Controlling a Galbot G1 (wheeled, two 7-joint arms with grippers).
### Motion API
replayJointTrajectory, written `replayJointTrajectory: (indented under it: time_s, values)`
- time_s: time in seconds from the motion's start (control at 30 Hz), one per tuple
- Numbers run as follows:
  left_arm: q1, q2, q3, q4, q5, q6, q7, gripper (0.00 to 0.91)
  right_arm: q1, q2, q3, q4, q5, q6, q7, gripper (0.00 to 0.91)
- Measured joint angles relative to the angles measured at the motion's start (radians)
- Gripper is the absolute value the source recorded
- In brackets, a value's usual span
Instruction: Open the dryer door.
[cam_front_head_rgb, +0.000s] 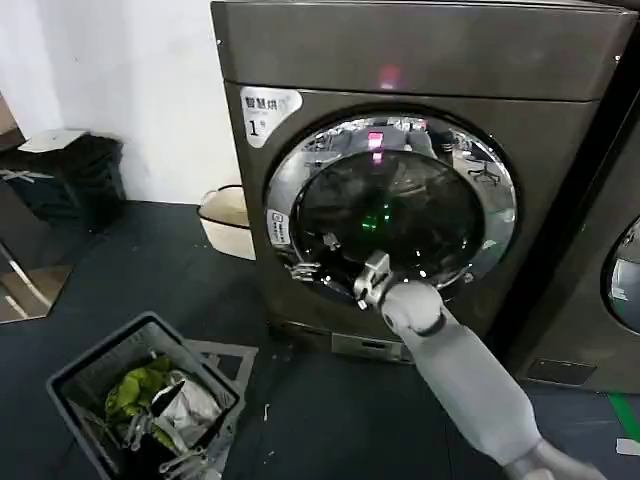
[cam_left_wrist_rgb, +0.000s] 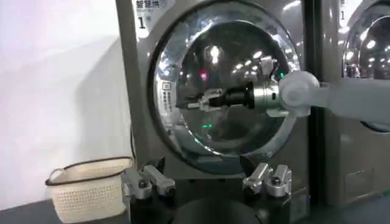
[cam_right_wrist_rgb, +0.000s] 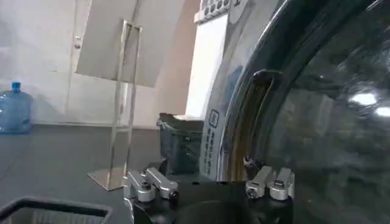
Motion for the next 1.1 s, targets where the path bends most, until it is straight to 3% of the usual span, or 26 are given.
replayJointTrajectory:
  time_s: [0.33,0.6,0.8,1.0,1.1]
  values:
    - [-0.015,0.000,-0.027,0.023,-0.035,-0.004,0.002,0.907,0.006,0.000,-0.001,0.006,0.066,-0.027,-0.120,0.907]
    - [-0.065,0.073,-0.055,0.087,-0.211,0.042,-0.056,0.907,-0.066,-0.085,0.047,0.110,0.104,-0.064,-0.288,0.907]
    - [-0.140,0.198,-0.077,0.175,-0.375,0.057,-0.091,0.907,-0.135,-0.164,0.090,0.196,0.116,-0.064,-0.465,0.907]
    - [-0.250,0.350,-0.062,0.259,-0.485,0.115,-0.169,0.907,-0.208,-0.236,0.151,0.274,0.112,-0.062,-0.627,0.907]
    - [-0.306,0.423,-0.038,0.310,-0.509,0.105,-0.164,0.907,-0.254,-0.268,0.192,0.321,0.116,-0.059,-0.710,0.907]
